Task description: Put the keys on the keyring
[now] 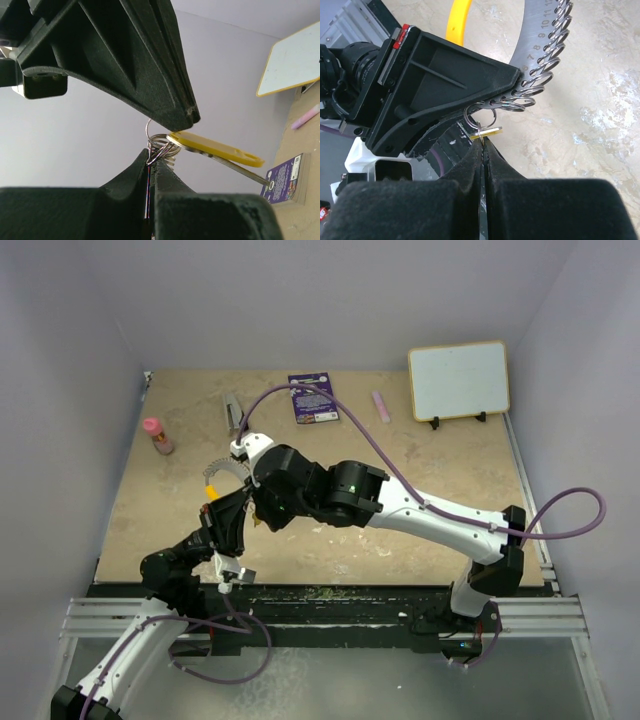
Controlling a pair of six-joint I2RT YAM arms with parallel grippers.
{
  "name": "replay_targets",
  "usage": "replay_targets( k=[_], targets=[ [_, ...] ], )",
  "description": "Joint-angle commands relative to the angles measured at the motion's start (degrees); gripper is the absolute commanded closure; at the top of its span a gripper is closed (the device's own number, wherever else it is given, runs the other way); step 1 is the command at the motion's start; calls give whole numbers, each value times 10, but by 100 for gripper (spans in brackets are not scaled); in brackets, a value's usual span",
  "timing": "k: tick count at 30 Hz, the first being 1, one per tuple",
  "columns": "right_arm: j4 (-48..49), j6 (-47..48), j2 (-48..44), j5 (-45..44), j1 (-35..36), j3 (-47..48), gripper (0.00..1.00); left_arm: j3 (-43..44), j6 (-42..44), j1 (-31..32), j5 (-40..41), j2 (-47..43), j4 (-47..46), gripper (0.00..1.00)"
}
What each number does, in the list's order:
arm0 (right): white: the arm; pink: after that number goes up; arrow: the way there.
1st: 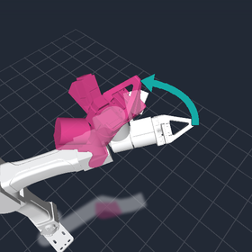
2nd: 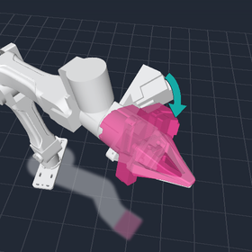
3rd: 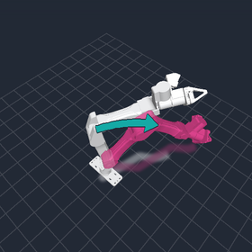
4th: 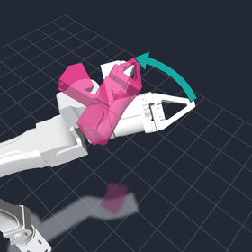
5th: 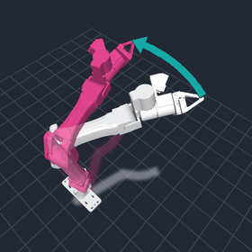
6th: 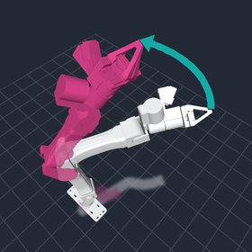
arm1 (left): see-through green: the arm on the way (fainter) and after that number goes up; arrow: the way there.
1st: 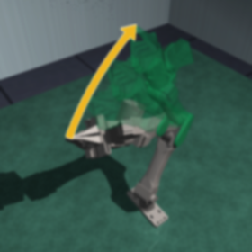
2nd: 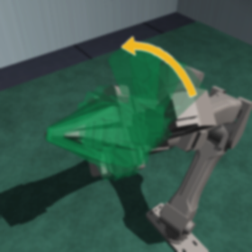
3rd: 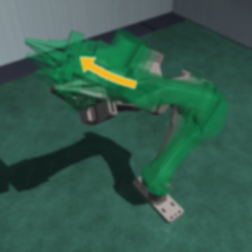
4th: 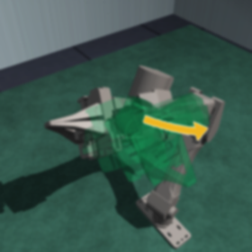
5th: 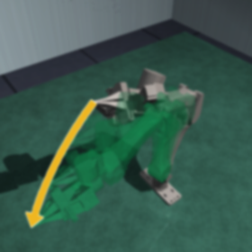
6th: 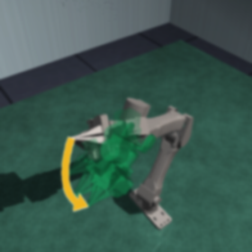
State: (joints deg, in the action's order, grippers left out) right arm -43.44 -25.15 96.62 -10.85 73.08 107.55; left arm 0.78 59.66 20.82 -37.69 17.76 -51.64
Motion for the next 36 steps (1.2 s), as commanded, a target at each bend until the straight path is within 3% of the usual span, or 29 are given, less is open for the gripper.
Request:
replay_targets(
  k=[1,17,36],
  targets=[
    [16,-7,5,3,1,-5,100,-32,7,4,-7,5,-40,98],
    [13,-10,-7,-7,1,-7,100,-34,5,4,-27,6,-44,97],
    [50,-47,-2,6,7,-21,100,-33,31,4,8,13,-51,98]
  ],
)
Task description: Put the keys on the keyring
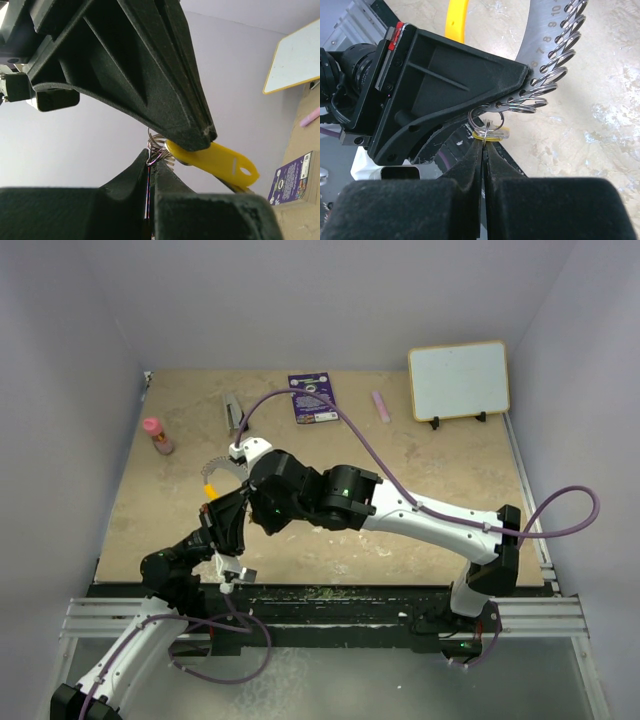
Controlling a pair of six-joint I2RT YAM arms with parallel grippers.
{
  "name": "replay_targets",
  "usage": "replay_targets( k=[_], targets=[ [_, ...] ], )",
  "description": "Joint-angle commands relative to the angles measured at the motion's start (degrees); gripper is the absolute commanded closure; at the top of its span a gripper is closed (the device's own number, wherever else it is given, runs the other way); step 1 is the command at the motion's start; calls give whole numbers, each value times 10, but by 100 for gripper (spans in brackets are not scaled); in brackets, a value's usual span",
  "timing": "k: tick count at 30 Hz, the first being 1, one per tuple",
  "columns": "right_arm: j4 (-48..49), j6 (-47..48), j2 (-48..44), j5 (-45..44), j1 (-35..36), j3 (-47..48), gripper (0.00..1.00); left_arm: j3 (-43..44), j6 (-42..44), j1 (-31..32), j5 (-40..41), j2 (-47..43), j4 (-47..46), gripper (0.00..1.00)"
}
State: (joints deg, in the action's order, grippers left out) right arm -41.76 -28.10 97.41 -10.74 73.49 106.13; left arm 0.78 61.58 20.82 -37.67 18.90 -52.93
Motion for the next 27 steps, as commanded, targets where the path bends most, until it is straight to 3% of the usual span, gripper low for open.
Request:
replay_targets(
  k=[1,27],
  targets=[
    [36,-19,-10,5,4,-8,100,-34,11,4,8,2,-39,97],
    [82,14,-23,6,24,-11,100,-35,-1,7,20,5,-30,97]
  ],
)
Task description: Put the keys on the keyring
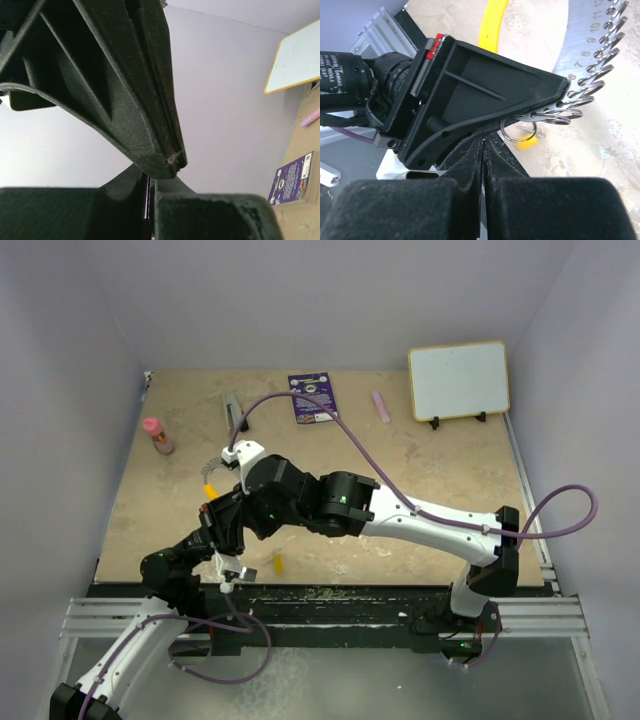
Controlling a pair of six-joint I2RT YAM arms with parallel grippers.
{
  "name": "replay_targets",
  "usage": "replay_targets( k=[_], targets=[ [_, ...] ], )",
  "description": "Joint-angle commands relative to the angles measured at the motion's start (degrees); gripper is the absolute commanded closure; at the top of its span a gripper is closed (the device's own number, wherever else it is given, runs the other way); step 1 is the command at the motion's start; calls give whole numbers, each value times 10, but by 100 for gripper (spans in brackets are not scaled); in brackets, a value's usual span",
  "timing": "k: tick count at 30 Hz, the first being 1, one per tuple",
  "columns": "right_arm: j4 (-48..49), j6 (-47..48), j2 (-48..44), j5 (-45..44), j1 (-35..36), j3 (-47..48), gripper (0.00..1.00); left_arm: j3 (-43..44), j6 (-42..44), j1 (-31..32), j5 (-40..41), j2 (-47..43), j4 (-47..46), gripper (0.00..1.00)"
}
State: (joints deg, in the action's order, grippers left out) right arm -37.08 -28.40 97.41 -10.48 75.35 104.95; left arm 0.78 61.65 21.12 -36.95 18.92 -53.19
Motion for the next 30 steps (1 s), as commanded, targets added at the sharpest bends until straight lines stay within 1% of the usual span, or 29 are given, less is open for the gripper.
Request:
replay_targets(
  k=[1,2,3,5,6,7,9,11,12,13,14,16,17,18,20,21,22,23,24,25,26,28,30],
  targets=[
    [30,16,-27,-10,5,-3,100,-34,0,4,16,6,-25,97],
    [21,12,-33,-33,5,-8,100,-34,1,4,22,7,-25,98],
    [5,-1,-40,-35,5,-17,100,-33,-3,4,33,10,-26,97],
    [8,-27,-78,-95,4,-57,100,-24,-34,5,78,18,-32,98],
    [20,-35,-102,-121,3,-86,94,-17,-65,4,114,24,-37,98],
    [45,-39,-127,-137,2,-118,85,-10,-93,4,150,32,-46,97],
    [125,-33,-187,-157,2,-192,53,0,-124,5,211,46,-53,98],
    [214,-11,-243,-176,1,-256,5,7,-159,4,237,50,-66,98],
    [247,-4,-265,-189,1,-285,0,9,-184,5,241,44,-67,98],
    [275,10,-285,-196,-1,-300,0,15,-204,4,241,26,-52,98],
    [304,25,-300,-194,-1,-311,0,25,-216,4,231,7,-11,97],
    [335,42,-311,-168,-5,-313,0,37,-205,5,183,-35,76,97],
    [341,43,-309,-151,-8,-308,1,31,-188,5,151,-52,95,97],
    [340,39,-302,-135,-12,-301,4,19,-171,4,123,-66,94,97],
    [309,12,-282,-119,-28,-282,15,-14,-127,4,72,-84,57,97],
    [296,-4,-266,-104,-42,-276,25,-29,-111,4,53,-86,32,98],
    [296,-21,-258,-79,-58,-275,32,-33,-93,4,38,-86,26,98],
    [314,-39,-253,-20,-78,-282,39,-34,-87,4,32,-84,23,97],
    [348,-56,-251,29,-99,-298,43,-34,-80,5,27,-80,14,97],
    [386,-81,-250,76,-114,-316,45,-35,-75,6,24,-72,-1,97],
    [411,-100,-247,102,-127,-330,45,-34,-68,6,19,-58,-12,98],
    [422,-117,-234,121,-135,-327,47,-35,-51,7,17,-36,-37,97],
    [433,-125,-218,152,-135,-320,46,-34,-54,7,19,-10,-73,97]
  ],
)
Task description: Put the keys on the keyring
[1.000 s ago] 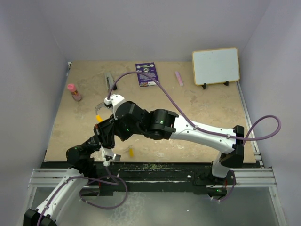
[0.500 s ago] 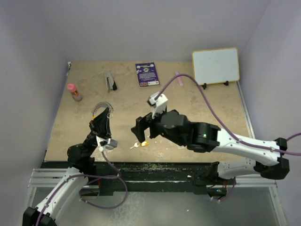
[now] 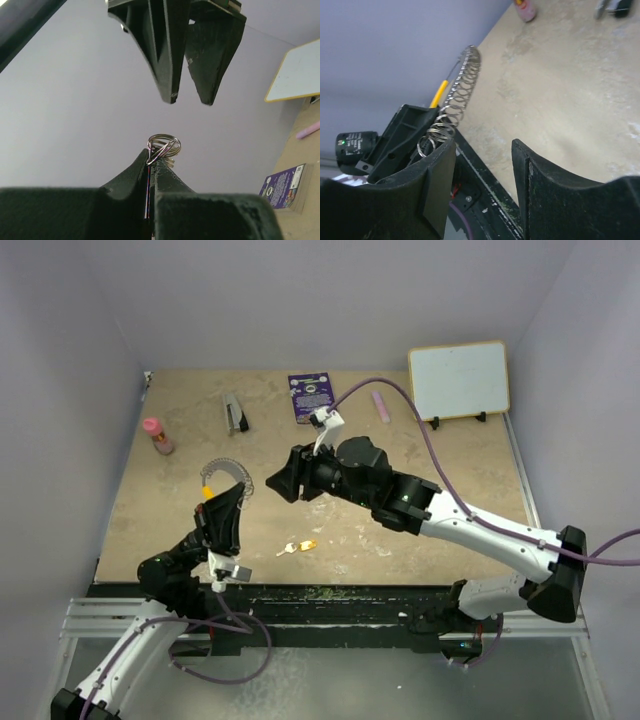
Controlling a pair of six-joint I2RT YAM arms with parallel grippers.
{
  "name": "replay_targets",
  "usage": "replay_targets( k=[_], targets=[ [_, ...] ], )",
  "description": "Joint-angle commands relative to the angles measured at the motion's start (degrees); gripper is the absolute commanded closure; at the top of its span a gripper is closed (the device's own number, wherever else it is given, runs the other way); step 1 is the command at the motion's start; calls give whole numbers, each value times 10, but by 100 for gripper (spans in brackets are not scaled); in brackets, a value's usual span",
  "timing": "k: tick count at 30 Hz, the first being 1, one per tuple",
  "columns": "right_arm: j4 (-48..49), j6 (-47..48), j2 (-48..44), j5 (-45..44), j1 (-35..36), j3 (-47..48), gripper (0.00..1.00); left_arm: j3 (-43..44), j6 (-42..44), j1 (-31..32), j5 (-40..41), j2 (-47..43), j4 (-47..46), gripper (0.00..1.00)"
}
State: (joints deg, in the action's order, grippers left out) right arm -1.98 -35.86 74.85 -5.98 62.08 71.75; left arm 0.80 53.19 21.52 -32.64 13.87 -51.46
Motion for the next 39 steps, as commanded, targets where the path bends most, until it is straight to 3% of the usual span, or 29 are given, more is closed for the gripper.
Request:
replay_targets(
  k=[1,21,29,39],
  targets=[
    [88,-51,16,122,-2,15,45,-34,26,3,-23,52,-109,97],
    [140,-102,75,197,-2,-7,57,-35,46,6,-14,92,-117,97],
    [149,-106,82,192,-3,-1,99,-35,45,7,-20,86,-107,97],
    [127,-90,57,171,-3,10,100,-35,67,7,-51,75,-55,91]
  ],
)
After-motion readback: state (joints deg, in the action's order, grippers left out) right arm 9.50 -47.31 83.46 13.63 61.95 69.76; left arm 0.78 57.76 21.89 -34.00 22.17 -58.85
